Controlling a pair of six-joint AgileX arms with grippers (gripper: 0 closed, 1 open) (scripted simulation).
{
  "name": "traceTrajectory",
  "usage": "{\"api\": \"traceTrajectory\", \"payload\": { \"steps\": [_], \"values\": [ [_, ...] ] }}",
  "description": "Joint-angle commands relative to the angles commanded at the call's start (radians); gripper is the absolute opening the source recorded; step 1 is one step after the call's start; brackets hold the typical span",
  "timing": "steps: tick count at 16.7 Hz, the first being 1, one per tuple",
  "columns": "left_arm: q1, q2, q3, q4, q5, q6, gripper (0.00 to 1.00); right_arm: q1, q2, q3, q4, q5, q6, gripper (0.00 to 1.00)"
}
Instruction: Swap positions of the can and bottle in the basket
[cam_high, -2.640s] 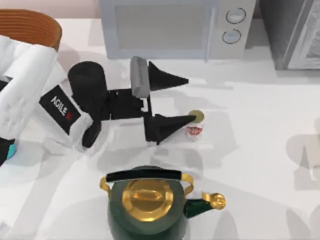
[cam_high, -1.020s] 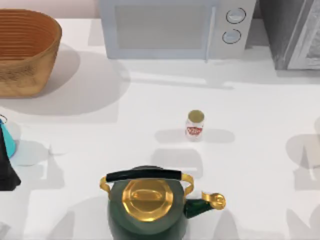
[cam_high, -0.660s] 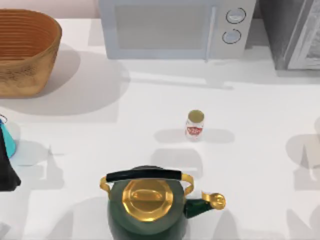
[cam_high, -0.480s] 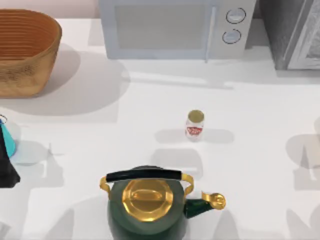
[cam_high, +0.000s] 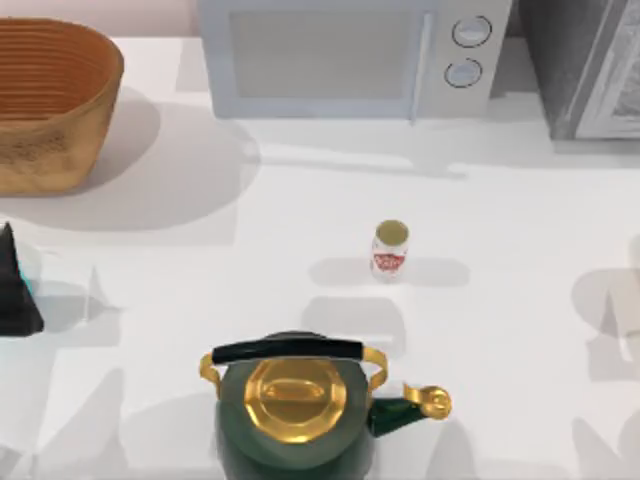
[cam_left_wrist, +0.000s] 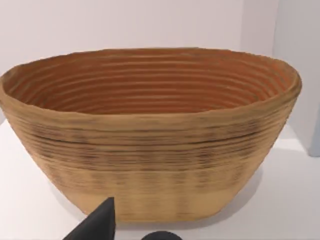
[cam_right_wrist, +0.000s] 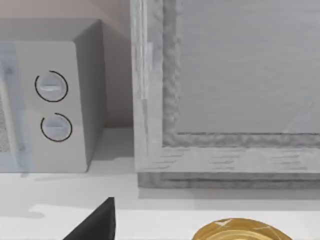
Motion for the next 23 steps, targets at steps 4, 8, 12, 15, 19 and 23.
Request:
{"api": "traceTrajectory", "payload": {
  "steps": [4, 8, 12, 15, 19, 23],
  "values": [
    [0.053, 0.423, -0.005, 0.309, 0.059, 0.020, 1.00, 0.000, 0.000, 0.000, 0.000, 0.000, 0.000, 1.00],
    [0.101, 0.781, -0.009, 0.580, 0.110, 0.039, 1.00, 0.000, 0.000, 0.000, 0.000, 0.000, 0.000, 1.00],
    [0.135, 1.007, -0.007, 0.773, 0.146, 0.053, 1.00, 0.000, 0.000, 0.000, 0.000, 0.000, 0.000, 1.00],
    [0.147, 1.081, -0.005, 0.844, 0.158, 0.058, 1.00, 0.000, 0.000, 0.000, 0.000, 0.000, 0.000, 1.00],
    [0.147, 1.086, -0.005, 0.848, 0.159, 0.059, 1.00, 0.000, 0.000, 0.000, 0.000, 0.000, 0.000, 1.00],
    [0.132, 1.125, 0.034, 0.851, 0.145, 0.054, 1.00, 0.000, 0.000, 0.000, 0.000, 0.000, 0.000, 1.00]
  ]
}}
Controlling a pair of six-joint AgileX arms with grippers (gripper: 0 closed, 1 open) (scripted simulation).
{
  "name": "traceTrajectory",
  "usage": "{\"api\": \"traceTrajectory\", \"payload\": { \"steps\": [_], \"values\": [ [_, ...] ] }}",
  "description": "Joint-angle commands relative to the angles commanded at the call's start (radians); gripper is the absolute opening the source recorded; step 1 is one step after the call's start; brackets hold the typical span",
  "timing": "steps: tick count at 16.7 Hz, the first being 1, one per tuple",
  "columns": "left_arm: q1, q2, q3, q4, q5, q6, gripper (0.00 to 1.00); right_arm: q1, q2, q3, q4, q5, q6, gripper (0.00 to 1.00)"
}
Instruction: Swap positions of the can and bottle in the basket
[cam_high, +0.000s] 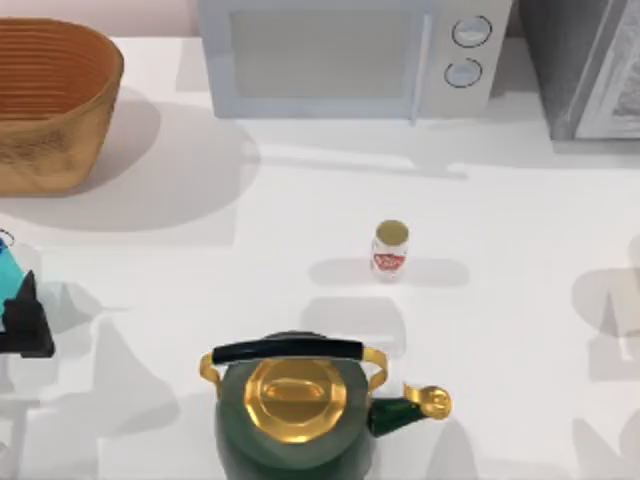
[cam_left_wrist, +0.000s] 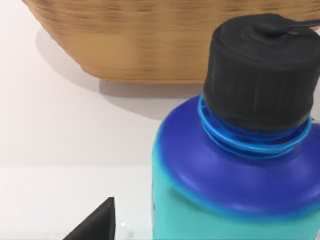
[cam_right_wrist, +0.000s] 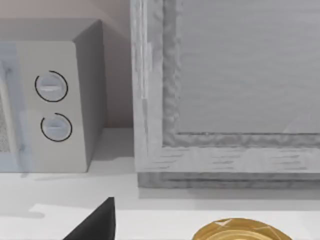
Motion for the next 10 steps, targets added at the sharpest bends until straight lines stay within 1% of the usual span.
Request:
{"api": "traceTrajectory", "payload": {
  "steps": [6, 10],
  "values": [
    [-0.057, 0.180, 0.175, 0.009, -0.051, -0.018, 1.00, 0.000, 0.000, 0.000, 0.000, 0.000, 0.000, 1.00],
    [-0.060, 0.188, 0.184, 0.009, -0.054, -0.019, 1.00, 0.000, 0.000, 0.000, 0.000, 0.000, 0.000, 1.00]
  ]
}}
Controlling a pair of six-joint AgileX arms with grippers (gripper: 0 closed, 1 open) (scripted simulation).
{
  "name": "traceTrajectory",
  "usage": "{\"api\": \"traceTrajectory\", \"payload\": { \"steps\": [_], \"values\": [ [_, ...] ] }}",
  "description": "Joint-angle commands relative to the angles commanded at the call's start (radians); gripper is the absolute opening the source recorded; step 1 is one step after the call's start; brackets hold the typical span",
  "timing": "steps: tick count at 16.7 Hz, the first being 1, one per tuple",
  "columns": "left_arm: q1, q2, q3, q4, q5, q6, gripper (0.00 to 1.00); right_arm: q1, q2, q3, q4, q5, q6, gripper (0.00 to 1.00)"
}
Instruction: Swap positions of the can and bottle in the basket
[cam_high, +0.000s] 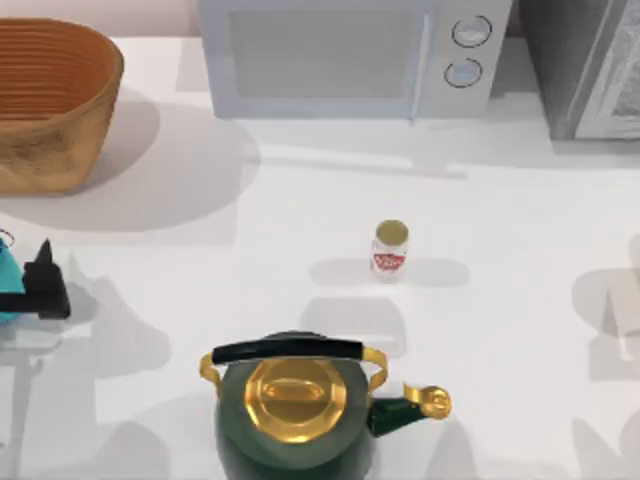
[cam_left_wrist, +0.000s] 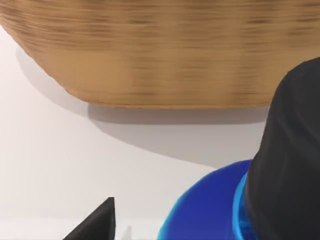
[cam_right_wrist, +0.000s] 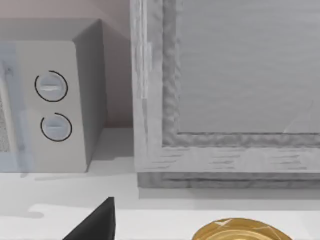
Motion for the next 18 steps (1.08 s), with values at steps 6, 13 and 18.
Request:
{"api": "traceTrajectory", "payload": {
  "steps": [6, 13, 18],
  "values": [
    [0.000, 0.000, 0.000, 0.000, 0.000, 0.000, 0.55, 0.000, 0.000, 0.000, 0.000, 0.000, 0.000, 1.00],
    [0.000, 0.000, 0.000, 0.000, 0.000, 0.000, 0.02, 0.000, 0.000, 0.000, 0.000, 0.000, 0.000, 1.00],
    [0.000, 0.000, 0.000, 0.000, 0.000, 0.000, 0.00, 0.000, 0.000, 0.000, 0.000, 0.000, 0.000, 1.00]
  ]
}}
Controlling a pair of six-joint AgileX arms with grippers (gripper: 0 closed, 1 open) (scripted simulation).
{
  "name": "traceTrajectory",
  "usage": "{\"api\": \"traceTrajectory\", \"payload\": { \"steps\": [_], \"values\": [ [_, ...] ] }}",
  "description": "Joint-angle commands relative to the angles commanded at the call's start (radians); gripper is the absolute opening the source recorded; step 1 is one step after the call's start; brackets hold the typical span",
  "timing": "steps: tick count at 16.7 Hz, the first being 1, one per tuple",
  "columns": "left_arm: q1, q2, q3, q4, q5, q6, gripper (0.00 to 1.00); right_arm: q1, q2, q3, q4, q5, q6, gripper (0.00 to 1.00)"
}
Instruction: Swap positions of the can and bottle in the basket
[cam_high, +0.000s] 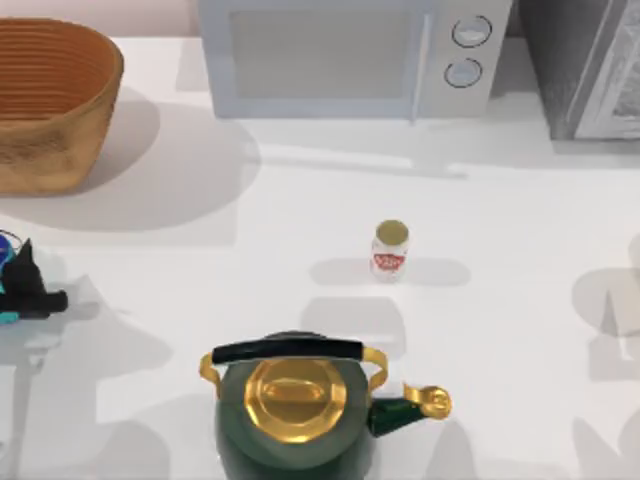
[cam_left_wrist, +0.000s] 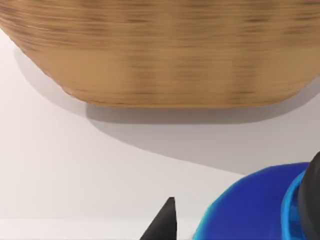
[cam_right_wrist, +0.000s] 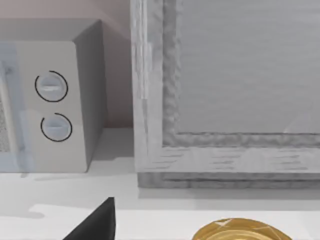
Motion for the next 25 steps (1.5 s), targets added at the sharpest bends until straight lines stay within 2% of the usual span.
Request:
{"api": "traceTrajectory", "payload": {
  "steps": [6, 8, 11, 14, 17, 20, 25],
  "values": [
    [0.013, -0.009, 0.004, -0.003, 0.006, 0.001, 0.00, 0.000, 0.000, 0.000, 0.000, 0.000, 0.000, 1.00],
    [0.066, -0.043, 0.025, -0.027, 0.030, 0.001, 0.00, 0.000, 0.000, 0.000, 0.000, 0.000, 0.000, 1.00],
    [0.206, -0.126, 0.090, -0.131, 0.084, -0.002, 0.00, 0.000, 0.000, 0.000, 0.000, 0.000, 0.000, 1.00],
    [0.337, -0.229, 0.207, -0.331, 0.135, -0.008, 0.00, 0.000, 0.000, 0.000, 0.000, 0.000, 0.000, 1.00],
    [0.384, -0.319, 0.377, -0.612, 0.160, -0.014, 0.00, 0.000, 0.000, 0.000, 0.000, 0.000, 0.000, 1.00],
    [0.338, -0.378, 0.580, -0.923, 0.148, -0.018, 0.00, 0.000, 0.000, 0.000, 0.000, 0.000, 0.000, 1.00],
    [0.134, -0.425, 0.877, -1.320, 0.059, -0.021, 0.00, 0.000, 0.000, 0.000, 0.000, 0.000, 0.000, 1.00]
  ]
}}
